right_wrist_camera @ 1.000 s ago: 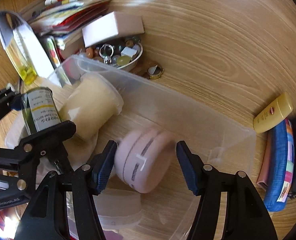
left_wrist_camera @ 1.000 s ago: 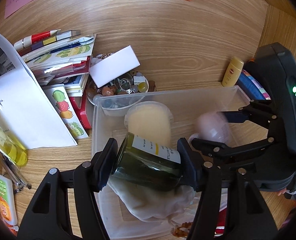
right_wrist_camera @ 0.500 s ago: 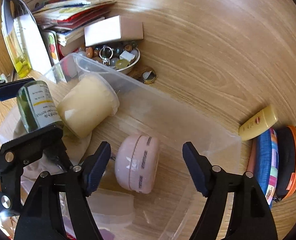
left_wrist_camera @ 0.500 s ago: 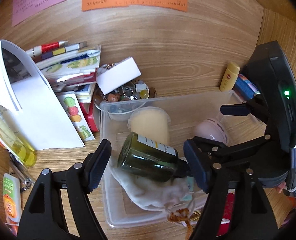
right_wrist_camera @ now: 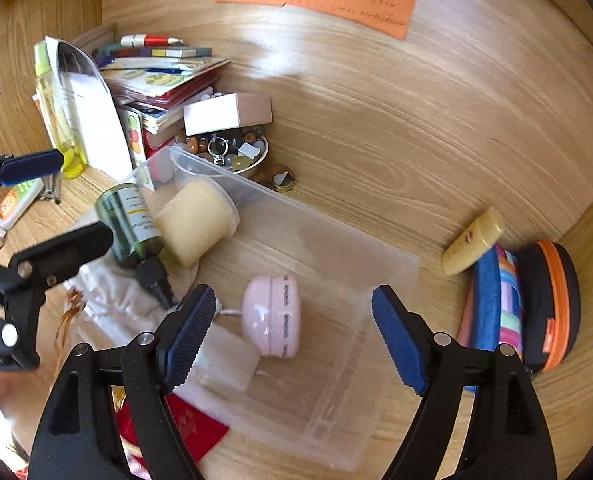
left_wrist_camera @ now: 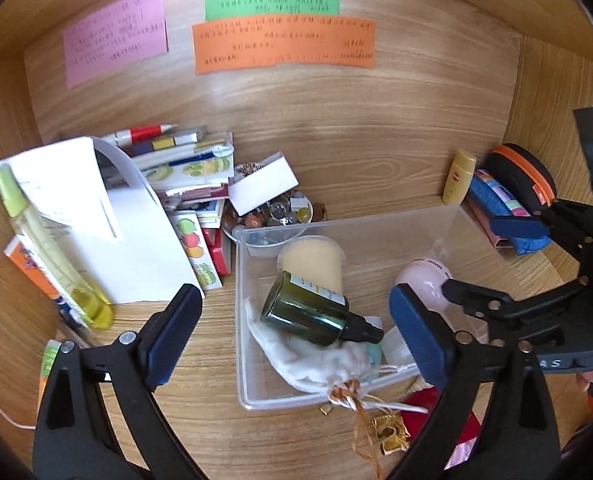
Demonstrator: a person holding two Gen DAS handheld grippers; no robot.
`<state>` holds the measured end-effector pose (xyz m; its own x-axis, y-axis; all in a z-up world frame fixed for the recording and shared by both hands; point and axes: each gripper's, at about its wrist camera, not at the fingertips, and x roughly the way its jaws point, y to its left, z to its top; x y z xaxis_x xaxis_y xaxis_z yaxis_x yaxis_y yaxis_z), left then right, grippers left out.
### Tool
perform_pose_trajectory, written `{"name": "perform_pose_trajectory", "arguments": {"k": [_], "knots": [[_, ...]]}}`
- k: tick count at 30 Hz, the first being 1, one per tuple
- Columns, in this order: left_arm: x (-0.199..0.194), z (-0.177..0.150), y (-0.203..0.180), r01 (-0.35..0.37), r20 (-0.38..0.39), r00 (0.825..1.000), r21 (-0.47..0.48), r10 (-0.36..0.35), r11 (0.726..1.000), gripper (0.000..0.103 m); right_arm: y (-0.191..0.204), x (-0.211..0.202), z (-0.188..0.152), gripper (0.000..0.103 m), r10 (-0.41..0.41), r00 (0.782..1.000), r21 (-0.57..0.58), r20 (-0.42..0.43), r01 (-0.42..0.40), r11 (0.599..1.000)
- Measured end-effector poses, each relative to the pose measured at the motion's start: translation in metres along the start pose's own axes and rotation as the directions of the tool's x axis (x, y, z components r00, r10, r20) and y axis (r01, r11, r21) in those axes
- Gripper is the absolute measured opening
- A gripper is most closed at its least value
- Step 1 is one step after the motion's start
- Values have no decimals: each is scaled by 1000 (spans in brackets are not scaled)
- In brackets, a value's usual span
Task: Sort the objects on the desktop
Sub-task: 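Move both grippers back toward the loose items on the desk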
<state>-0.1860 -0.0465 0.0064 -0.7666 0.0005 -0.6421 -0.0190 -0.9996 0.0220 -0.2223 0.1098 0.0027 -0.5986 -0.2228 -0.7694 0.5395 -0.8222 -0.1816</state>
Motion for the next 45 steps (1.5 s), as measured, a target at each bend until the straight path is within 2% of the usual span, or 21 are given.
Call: {"name": "perform_pose_trajectory", "arguments": {"k": [5,7,14,19,32,37,45], "knots": [[-15,-3,-6,5,14,1000,-3,-5,1000,98,-4,-25,-17,81,-8,999,11,35,8,1000],[-22,-7,-7,5,22,1000,-7,-5,1000,98,-4,-38,-25,88,-19,998,13,55,18,1000],[-39,-26,-8,8,16,1000,-26,-8,1000,99,1,-79,-51,91,-55,989,8,138,54,999],[-43,-44,-4,5,-11,1000,-42,-6,999,99,11,-92,-68,91,-63,985,-15,163,66,998],[-44,-109,22,-33,-120,993,-109,20,993,99,40,-72,-107,91,-10,994,-35,112,14,999],[-41,-134,29,-25,-163,987,-163,-2,986,99,40,-62,-115,91,23,996,-7,83,-23,1000],[-51,-164,19,13,-192,981,-150,-42,989,99,37,-52,-129,91,63,997,35,37,-64,997]]}}
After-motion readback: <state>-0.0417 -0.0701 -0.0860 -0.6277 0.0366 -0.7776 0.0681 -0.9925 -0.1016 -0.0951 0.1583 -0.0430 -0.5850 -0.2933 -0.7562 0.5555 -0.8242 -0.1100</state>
